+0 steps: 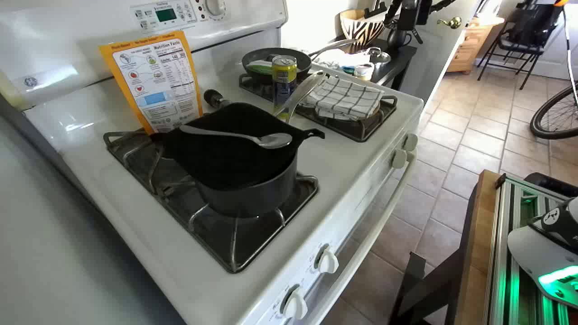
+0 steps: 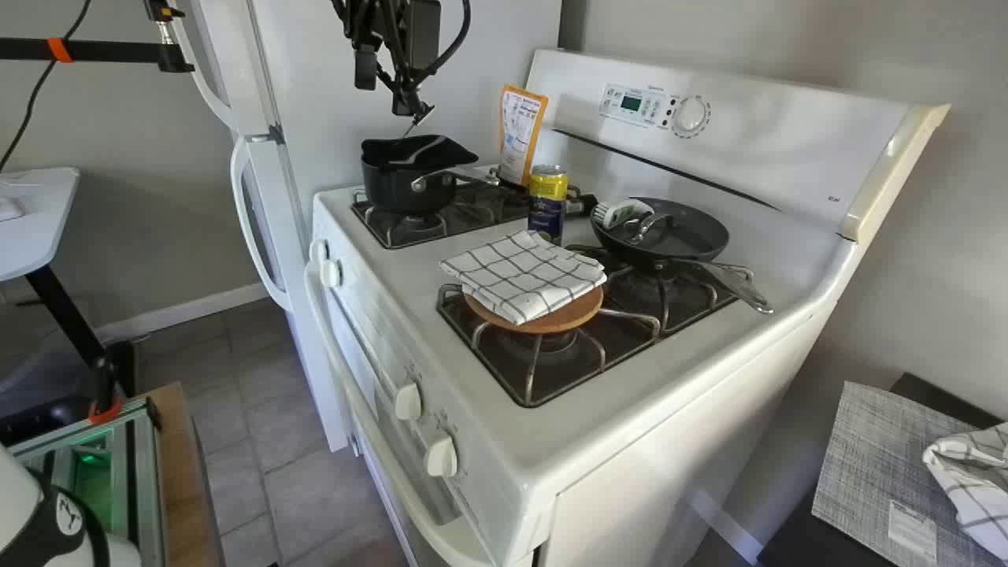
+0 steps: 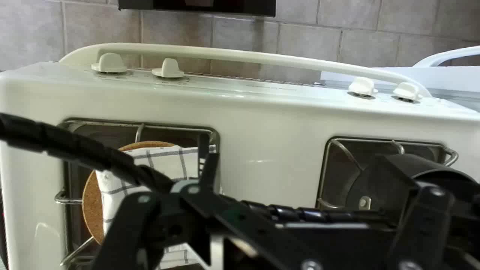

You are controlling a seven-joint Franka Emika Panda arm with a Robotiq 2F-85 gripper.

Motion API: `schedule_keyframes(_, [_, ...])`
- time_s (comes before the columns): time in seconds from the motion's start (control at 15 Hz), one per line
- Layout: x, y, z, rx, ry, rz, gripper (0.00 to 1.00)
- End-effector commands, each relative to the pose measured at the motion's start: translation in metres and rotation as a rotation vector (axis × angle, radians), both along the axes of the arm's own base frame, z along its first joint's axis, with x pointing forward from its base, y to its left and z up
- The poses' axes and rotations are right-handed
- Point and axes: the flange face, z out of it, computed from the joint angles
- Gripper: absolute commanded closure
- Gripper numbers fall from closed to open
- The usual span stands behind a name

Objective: Pick up the white brush from the pan and place it onto the black oven mitts on the black pot

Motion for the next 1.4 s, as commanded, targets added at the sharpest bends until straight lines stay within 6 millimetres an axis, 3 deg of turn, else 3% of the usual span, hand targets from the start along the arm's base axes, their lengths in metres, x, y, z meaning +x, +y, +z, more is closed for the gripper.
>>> schedule_keyframes(0.0, [0.0,0.0,0.0,0.0,0.001,0.0,0.0])
schedule_keyframes(0.27, [0.026,-0.005,0.005,-0.007,-0.116,-0.068,0.0])
schedule_keyframes(0.73, [0.121,-0.009,-0.015,0.004,-0.388,-0.073,0.0])
schedule_keyframes(0.93, [0.154,-0.029,-0.03,-0.014,-0.379,-0.046,0.0])
schedule_keyframes(1.2, [0.191,-0.084,-0.036,-0.094,-0.397,0.006,0.0])
schedule_keyframes(1.33, [0.209,-0.106,-0.038,-0.115,-0.415,-0.059,0.0])
